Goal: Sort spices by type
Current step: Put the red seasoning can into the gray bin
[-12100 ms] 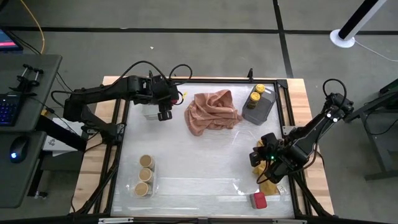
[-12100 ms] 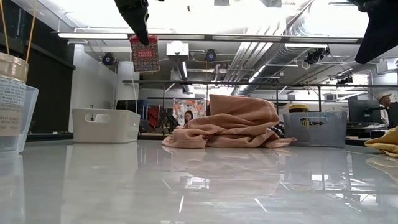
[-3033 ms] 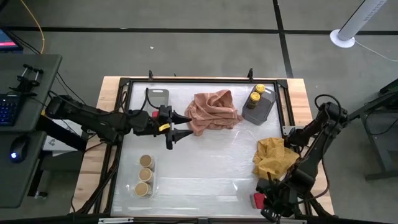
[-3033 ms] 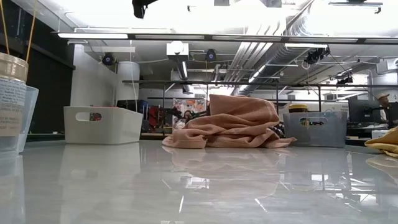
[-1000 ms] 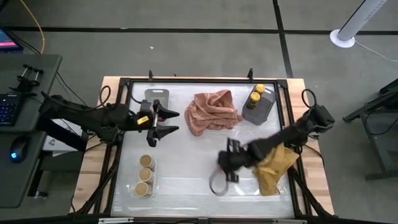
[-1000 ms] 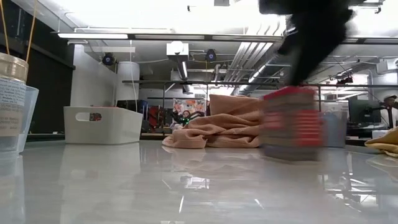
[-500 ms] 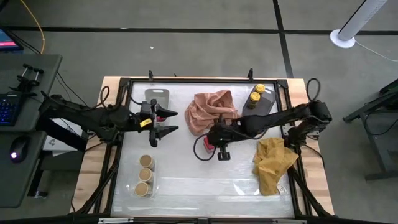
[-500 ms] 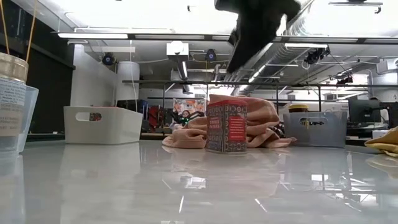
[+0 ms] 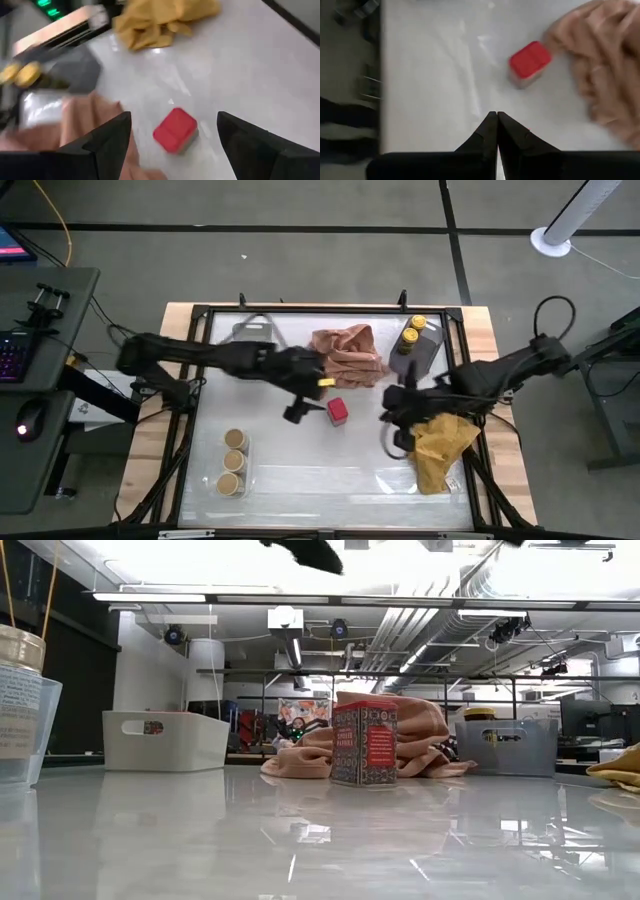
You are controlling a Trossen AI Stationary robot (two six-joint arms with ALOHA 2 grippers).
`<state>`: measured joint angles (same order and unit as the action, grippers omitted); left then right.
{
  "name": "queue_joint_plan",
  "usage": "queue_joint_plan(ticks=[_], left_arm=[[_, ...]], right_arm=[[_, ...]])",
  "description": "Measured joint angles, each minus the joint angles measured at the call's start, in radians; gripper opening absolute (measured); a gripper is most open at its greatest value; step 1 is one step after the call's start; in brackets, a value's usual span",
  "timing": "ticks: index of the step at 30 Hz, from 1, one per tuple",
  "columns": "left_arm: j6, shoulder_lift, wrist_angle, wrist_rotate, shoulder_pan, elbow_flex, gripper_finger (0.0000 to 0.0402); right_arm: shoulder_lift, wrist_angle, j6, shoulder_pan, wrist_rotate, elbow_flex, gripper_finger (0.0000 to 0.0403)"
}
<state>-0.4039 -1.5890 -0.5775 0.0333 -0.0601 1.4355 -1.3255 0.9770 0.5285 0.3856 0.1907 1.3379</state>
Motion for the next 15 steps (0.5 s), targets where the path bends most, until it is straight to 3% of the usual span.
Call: queue_joint_plan(ticks=[4, 8, 15], left_arm=[[-0.175, -0.181, -0.062, 0.094, 0.016, 0.133, 0.0280], [-0.294, -0.328, -0.127, 0.113, 0.012, 0.231, 0.0280], [-0.410, -0.464, -0.173, 0.121, 0.000, 0.277, 0.0280]], right_arm=[[0.045, -0.021, 0.187, 0.087, 0.029, 0.001, 0.0000], [0.037, -0.023, 0.305, 0.160, 0.088, 0.001, 0.0000], [-0.020, -0.024, 0.416, 0.227, 0.099, 0.001, 0.0000]])
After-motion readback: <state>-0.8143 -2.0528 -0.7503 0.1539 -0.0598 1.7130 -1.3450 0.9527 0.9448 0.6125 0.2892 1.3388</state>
